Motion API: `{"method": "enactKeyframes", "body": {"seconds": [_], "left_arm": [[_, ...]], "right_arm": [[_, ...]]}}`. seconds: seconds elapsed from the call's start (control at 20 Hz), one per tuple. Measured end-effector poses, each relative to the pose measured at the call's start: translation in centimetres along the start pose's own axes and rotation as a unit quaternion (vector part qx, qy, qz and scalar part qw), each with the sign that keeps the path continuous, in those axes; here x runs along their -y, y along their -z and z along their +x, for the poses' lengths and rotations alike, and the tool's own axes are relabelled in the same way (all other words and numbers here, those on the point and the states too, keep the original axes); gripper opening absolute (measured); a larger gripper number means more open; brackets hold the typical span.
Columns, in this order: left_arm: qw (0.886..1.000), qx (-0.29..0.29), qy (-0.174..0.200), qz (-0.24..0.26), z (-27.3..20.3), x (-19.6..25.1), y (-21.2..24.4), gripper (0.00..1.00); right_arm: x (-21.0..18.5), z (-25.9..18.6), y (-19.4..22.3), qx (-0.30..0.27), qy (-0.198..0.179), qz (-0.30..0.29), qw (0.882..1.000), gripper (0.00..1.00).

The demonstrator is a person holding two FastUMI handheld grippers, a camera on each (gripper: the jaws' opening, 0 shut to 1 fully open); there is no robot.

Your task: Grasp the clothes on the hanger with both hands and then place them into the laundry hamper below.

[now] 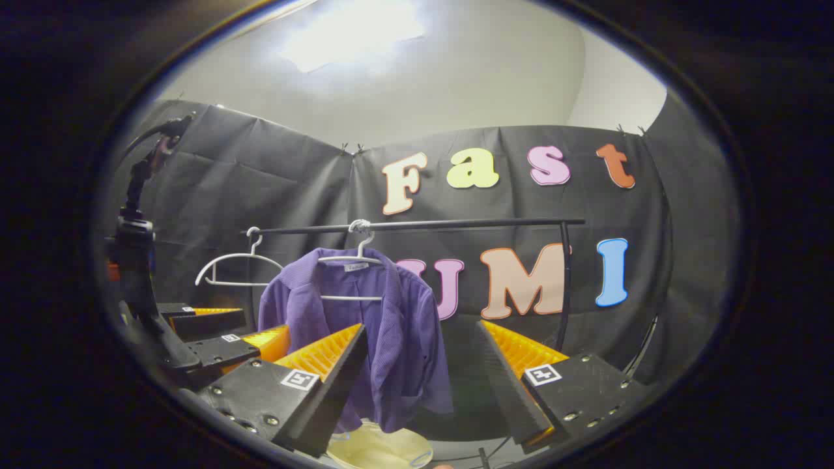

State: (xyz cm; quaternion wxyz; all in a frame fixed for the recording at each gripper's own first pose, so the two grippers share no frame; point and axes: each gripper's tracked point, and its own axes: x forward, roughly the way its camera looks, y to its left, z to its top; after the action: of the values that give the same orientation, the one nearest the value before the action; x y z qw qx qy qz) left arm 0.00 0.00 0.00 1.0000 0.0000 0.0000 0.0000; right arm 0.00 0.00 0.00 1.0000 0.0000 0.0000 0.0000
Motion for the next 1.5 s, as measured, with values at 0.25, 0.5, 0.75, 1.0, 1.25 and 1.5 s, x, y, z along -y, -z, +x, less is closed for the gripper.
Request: {"method": "enactKeyframes", "body": {"seconds": [0.25,0.5,0.75,1.0,1.25,1.5], "left_arm": [[1.000,-0.008,-0.011,-0.003,1.0,-0.3,0.5,0.99],[1.000,-0.014,-0.018,0.002,1.6,-0.6,1.0,0.98],[0.999,-0.023,-0.026,0.006,2.6,-1.1,1.8,0.99],[0.998,-0.035,-0.041,0.011,4.8,-2.3,3.3,0.98],[0.998,-0.048,-0.048,0.005,8.0,-3.2,4.9,0.99],[0.997,-0.060,-0.039,0.004,11.5,-3.5,6.7,0.94]], "right_arm": [[0.0,0.4,0.0,0.000,-0.004,-0.001,1.000,0.94],[0.1,1.2,0.2,0.001,-0.005,-0.001,1.000,0.99],[0.8,2.5,0.5,0.000,-0.001,0.003,1.000,0.99],[0.7,3.4,0.9,-0.003,0.003,-0.001,1.000,0.99],[0.8,3.7,1.2,-0.002,0.017,-0.008,1.000,0.99],[1.2,5.3,1.5,-0.003,0.036,-0.014,0.999,0.99]]}}
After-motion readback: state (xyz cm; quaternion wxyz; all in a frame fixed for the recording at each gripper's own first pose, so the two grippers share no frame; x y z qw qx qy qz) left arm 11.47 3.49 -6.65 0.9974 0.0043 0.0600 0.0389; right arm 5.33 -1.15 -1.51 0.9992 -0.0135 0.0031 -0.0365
